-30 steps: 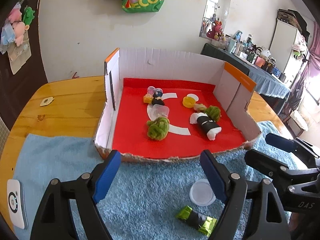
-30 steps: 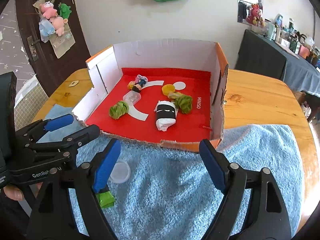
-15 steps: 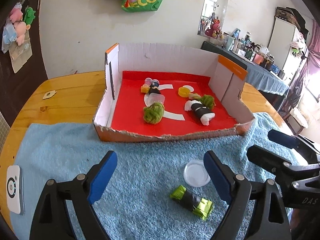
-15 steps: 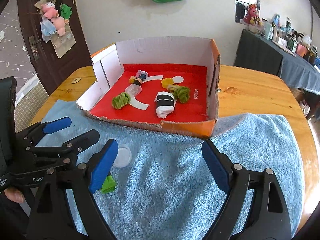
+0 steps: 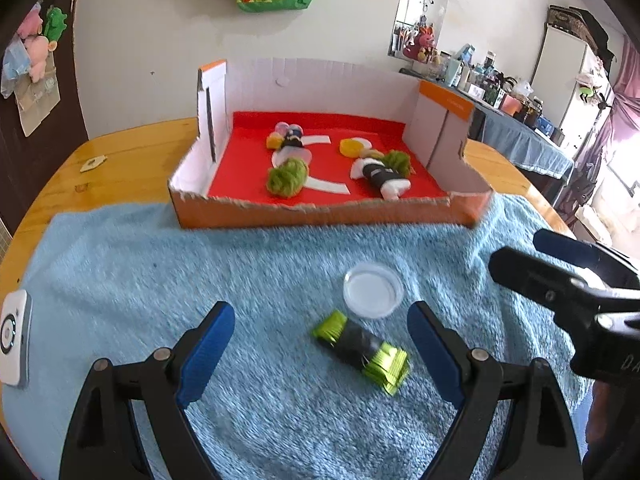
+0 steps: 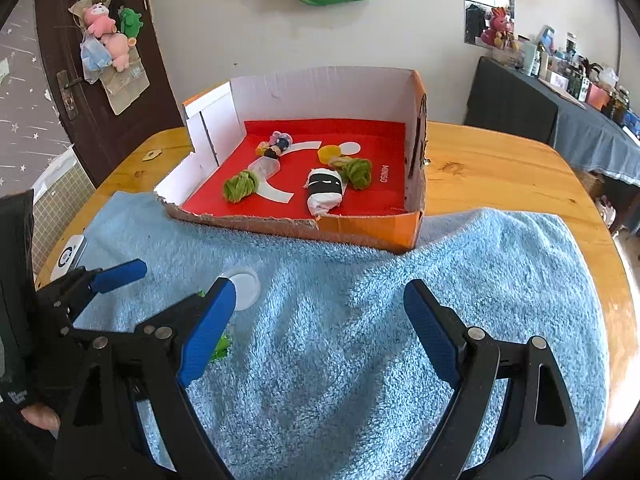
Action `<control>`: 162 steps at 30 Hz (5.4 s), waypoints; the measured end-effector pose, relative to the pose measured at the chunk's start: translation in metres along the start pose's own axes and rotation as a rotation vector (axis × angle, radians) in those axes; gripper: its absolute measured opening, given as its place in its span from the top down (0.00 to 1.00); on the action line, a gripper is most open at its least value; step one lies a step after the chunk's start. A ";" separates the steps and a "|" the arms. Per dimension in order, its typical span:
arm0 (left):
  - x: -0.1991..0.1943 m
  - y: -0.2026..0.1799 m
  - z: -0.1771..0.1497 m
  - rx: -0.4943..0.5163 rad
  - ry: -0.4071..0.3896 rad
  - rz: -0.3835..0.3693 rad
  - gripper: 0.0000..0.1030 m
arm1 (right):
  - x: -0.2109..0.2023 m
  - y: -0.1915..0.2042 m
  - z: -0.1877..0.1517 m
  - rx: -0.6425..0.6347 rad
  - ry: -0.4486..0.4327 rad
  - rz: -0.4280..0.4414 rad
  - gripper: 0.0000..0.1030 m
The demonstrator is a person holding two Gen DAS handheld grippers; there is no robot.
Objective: Organize objects
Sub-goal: 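Withdraw both open tools from the box back over the towel, then move left tool to the green-and-black roll while right tool approaches the white cup, then close left tool on the green-and-black roll while right tool closes on the white cup, then carry the green-and-black roll into the box while right tool carries the white cup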
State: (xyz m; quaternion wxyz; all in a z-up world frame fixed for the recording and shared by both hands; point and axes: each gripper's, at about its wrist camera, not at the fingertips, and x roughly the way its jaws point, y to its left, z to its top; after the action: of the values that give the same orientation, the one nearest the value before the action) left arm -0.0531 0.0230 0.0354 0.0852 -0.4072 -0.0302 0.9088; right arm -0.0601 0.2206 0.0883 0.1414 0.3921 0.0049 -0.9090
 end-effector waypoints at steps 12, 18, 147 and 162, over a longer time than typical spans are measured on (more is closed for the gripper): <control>0.009 -0.006 -0.013 -0.012 0.007 0.055 0.13 | 0.002 0.000 -0.004 -0.011 0.012 -0.016 0.16; 0.016 0.003 -0.018 -0.029 0.019 0.104 0.12 | 0.010 0.001 -0.006 -0.018 0.029 -0.009 0.16; -0.024 0.028 0.036 -0.034 -0.128 -0.073 0.87 | 0.027 0.035 0.015 -0.087 0.039 0.169 0.63; -0.007 0.028 0.074 -0.022 -0.128 -0.087 0.87 | 0.035 0.028 0.050 -0.075 0.021 0.157 0.63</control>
State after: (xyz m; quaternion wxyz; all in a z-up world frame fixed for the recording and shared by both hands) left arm -0.1074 -0.0045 0.0860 0.1183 -0.3475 -0.0631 0.9280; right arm -0.1112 0.1791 0.1010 0.2268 0.3953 0.0095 -0.8901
